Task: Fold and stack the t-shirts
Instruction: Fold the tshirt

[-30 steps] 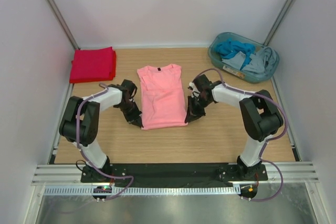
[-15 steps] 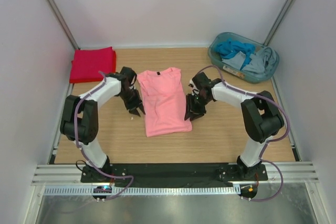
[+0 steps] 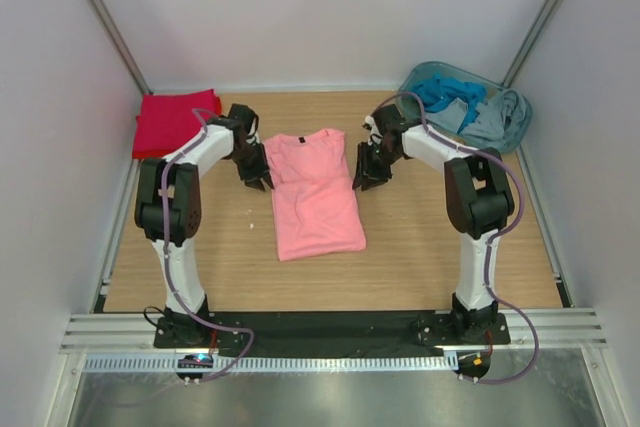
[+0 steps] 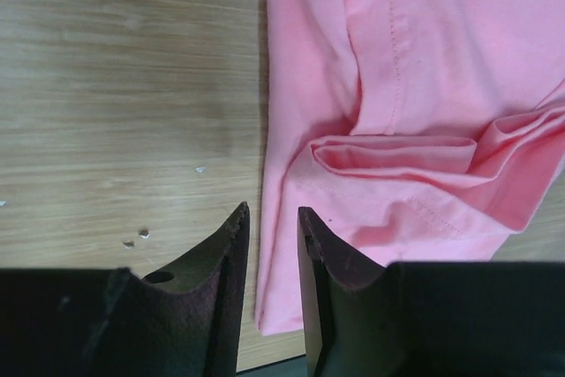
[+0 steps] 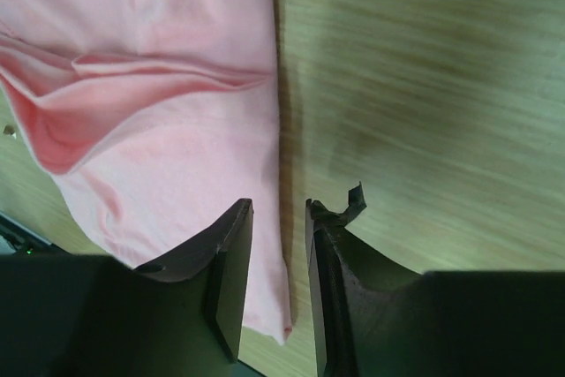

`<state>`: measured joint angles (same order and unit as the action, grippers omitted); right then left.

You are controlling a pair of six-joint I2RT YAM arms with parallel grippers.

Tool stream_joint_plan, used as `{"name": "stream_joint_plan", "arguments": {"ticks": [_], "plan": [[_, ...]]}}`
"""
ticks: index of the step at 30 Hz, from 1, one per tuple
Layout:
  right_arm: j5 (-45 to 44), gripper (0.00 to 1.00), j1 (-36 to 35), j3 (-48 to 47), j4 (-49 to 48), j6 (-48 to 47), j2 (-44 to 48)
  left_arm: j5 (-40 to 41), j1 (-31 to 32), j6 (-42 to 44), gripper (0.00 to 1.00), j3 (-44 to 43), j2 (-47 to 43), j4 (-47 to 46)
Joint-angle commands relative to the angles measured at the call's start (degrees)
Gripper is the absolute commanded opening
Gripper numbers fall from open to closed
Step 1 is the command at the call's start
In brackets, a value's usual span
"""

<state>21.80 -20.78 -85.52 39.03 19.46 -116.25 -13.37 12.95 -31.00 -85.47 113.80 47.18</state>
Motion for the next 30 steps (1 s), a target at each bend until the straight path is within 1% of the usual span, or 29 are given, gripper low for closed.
{"name": "stream_joint_plan", "arguments": {"ticks": [1,3,11,17,21,23,24,25,26,27,28,30], "plan": [[2.36,0.38,0.21,-3.69,-0.61,-3.03,-2.04,-4.29,-0.29,4.37,0.3,-1.45,0.36,-3.93],[3.42,0.39,0.38,-3.52,-2.1,-3.03,-2.84,-4.83,-0.21,4.2,0.31,-1.36,0.98,-4.73],[6.23,0.39,0.47,-5.1,-4.66,-3.12,-5.65,-6.32,-0.21,4.2,0.31,-0.49,2.83,-7.01],[5.54,0.37,0.47,-6.68,-4.13,-3.47,-7.06,-6.23,-0.21,4.2,0.31,0.04,3.45,-7.63],[5.36,0.33,0.47,-6.68,-4.57,-3.38,-7.42,-6.93,-0.21,3.76,0.31,0.92,3.27,-8.5],[5.18,0.26,0.56,-6.68,-4.75,-3.29,-7.42,-7.72,-0.21,3.58,0.27,1.18,3.18,-9.29],[4.83,0.23,0.56,-6.77,-4.75,-3.29,-7.42,-7.99,-0.21,3.23,0.23,1.27,3.1,-9.38],[4.65,0.15,0.65,-6.77,-4.75,-3.29,-7.42,-8.6,-0.21,3.06,0.16,1.36,3.1,-9.39],[4.57,0.1,0.65,-6.77,-4.84,-3.29,-7.24,-8.61,-0.29,2.71,0.11,1.36,3.01,-9.47],[4.48,0.06,0.65,-6.77,-4.84,-3.38,-7.15,-8.61,-0.29,2.18,0.0,1.45,2.57,-9.47],[4.48,0.02,0.56,-6.94,-4.84,-3.55,-7.15,-8.35,-0.29,1.83,0.0,1.62,2.13,-9.39],[4.13,0.01,0.82,-7.03,-4.57,-3.47,-7.15,-7.47,-0.29,0.6,0.0,2.5,1.25,-9.47]]}}
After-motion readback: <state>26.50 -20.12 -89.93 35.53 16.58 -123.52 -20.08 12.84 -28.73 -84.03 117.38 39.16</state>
